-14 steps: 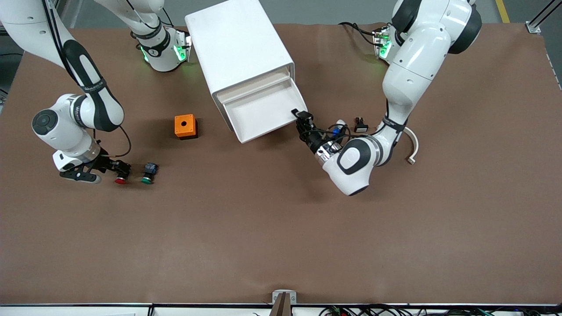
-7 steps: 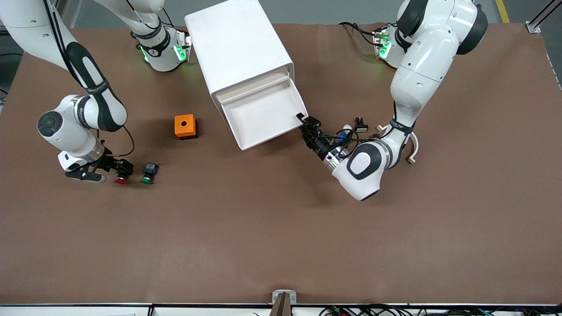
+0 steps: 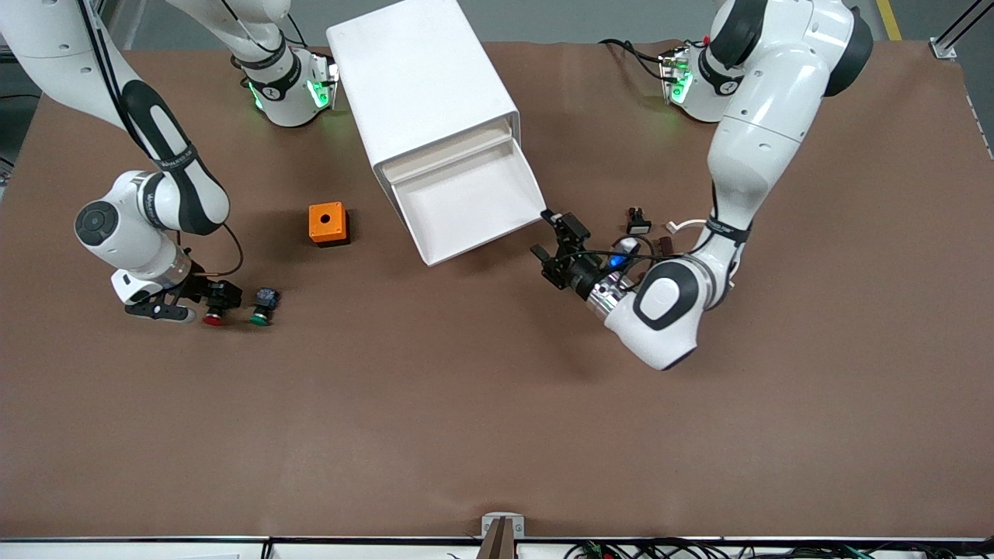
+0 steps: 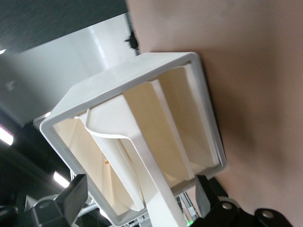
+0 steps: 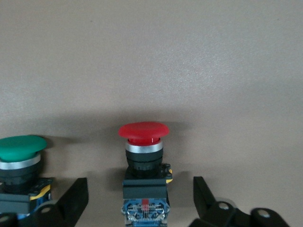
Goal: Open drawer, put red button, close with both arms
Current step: 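Release the drawer and lift the left gripper while the right gripper grasps the red button, then carry the red button with the right gripper over the open drawer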
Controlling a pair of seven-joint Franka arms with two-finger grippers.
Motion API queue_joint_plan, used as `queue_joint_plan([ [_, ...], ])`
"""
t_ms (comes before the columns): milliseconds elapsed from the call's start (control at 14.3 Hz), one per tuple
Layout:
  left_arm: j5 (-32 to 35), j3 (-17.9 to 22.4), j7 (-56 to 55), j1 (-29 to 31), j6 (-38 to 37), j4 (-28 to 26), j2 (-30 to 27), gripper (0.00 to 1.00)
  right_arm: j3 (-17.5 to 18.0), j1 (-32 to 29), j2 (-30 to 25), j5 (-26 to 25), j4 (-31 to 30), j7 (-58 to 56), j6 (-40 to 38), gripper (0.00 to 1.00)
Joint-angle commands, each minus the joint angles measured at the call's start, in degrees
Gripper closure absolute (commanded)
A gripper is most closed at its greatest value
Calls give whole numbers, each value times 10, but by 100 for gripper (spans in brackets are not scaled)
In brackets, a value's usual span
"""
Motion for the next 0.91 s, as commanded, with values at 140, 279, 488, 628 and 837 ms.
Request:
queue_joint_plan([
  [140,59,4,177,2,0,12,-29,0,2,-4,-5,-1,-10,-19,-4,99],
  [279,67,33,284,1,0,33,-29,0,3,-4,-9,-1,-8,-19,-22,100],
  [488,67,68,398,0,18,78,-34,0,4,1,-26,-1,2,-16,-51,100],
  [628,101,96,461,-10,52,78,-56,0,14,1,-48,-1,30,-11,-119,100],
  [837,189,98,599,-17,104,75,-87,0,32,25,-93,1,107,64,-284,100],
])
